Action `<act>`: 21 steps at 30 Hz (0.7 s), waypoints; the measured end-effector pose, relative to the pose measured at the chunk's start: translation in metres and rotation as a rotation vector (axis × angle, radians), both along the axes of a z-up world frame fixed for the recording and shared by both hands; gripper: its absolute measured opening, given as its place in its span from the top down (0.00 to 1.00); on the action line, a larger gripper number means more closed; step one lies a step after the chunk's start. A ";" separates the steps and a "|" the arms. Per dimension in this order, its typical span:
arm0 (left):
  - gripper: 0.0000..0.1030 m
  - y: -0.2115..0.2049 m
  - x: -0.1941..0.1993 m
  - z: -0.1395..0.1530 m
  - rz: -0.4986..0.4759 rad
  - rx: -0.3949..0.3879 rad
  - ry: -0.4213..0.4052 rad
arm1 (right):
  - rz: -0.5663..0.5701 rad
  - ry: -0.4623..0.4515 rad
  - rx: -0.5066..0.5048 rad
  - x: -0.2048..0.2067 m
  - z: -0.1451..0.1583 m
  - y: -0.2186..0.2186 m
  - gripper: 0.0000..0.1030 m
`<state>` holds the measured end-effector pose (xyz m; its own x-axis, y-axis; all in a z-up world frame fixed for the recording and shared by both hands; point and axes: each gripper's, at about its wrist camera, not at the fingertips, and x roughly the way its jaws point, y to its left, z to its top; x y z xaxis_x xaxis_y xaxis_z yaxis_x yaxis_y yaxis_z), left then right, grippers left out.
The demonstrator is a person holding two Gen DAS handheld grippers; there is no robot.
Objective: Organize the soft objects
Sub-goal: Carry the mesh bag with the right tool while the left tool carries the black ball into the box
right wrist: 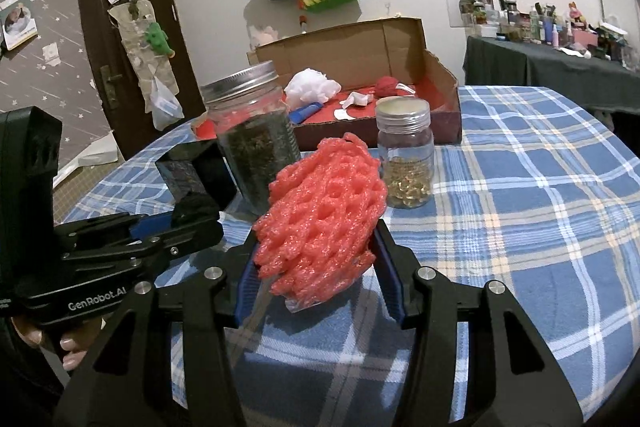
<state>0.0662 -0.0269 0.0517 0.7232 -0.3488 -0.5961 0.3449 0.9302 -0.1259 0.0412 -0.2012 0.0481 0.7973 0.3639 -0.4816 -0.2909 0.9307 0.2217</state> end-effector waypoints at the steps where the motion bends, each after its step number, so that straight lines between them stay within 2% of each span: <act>1: 0.68 0.000 0.000 0.000 0.000 0.000 -0.001 | -0.001 0.002 0.000 0.000 0.000 0.000 0.53; 14: 0.68 0.005 -0.004 0.003 0.008 -0.001 -0.009 | -0.009 0.004 0.000 0.003 0.000 0.000 0.53; 21: 0.68 0.018 -0.006 0.022 0.036 0.001 -0.049 | -0.024 -0.030 0.005 0.005 0.017 -0.005 0.53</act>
